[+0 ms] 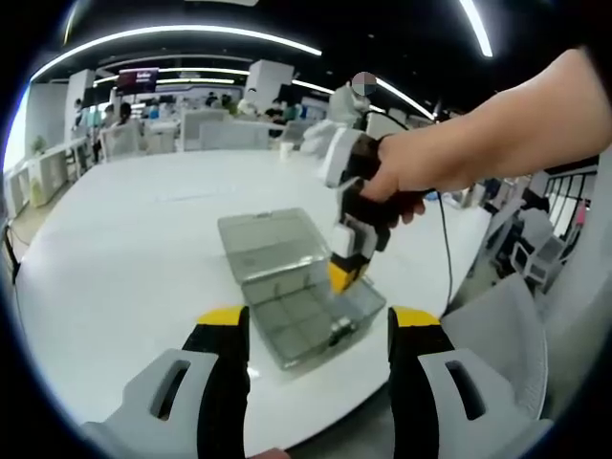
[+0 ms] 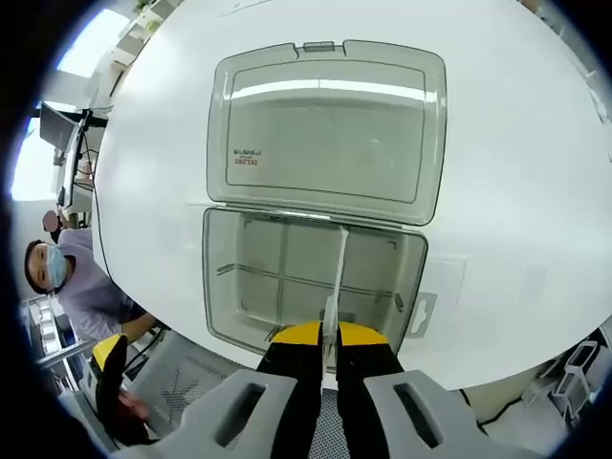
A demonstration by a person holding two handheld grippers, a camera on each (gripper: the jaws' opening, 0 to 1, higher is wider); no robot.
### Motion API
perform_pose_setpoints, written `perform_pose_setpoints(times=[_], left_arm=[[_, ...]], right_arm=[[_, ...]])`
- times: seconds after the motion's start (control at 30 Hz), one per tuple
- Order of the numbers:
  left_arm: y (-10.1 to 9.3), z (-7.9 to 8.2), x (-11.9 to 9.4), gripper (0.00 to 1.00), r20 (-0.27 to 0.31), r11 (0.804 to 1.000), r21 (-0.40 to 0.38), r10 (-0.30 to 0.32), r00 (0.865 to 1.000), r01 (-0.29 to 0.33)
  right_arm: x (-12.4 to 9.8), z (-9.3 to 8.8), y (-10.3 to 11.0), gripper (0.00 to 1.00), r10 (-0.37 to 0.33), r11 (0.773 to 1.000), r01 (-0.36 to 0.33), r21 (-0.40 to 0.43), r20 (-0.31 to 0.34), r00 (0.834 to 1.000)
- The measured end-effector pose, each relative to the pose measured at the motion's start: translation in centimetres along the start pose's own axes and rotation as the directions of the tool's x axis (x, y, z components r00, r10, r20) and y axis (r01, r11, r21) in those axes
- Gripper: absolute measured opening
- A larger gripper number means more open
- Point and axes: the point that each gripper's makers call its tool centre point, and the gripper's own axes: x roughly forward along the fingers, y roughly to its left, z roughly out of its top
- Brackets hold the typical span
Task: Insert the divider into the dual guide fixture by aligning both edges with the guide slots and pushing it downward to the bottom, including one-sided entry, uneven engagement, binding, and posture correction.
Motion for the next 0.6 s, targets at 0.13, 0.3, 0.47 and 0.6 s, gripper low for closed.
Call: perform_pose_setpoints(times=[0.13, 0.3, 0.47, 0.6], left_arm=[[-0.05, 0.11, 0.05, 0.56, 0.003, 1.0, -0.001, -0.001, 1.0, 0.001], [-0.12, 0.16, 0.11, 0.56, 0.002, 1.0, 0.002, -0.004, 1.0, 0.004], [-0.14, 0.19, 0.1, 0.56, 0.001, 1.0, 0.004, -0.005, 1.0, 0.005], [-0.1, 0.14, 0.07, 0.56, -0.001, 1.0, 0.003, -0.003, 1.0, 0.003]], right_arm=[[-0.3, -0.12, -0.2, 0.0, -0.003, 1.0, 0.003, -0.001, 0.006, 1.0], [-0.24, -0.15, -0.33, 0.0, -0.004, 1.0, 0.004, 0.002, 0.004, 1.0], [-0.25, -0.06, -0.32, 0.0, -0.002, 1.0, 0.002, -0.015, 0.007, 1.0], [-0.12, -0.2, -0.34, 0.0, -0.004, 1.0, 0.004, -0.015, 0.003, 1.0]])
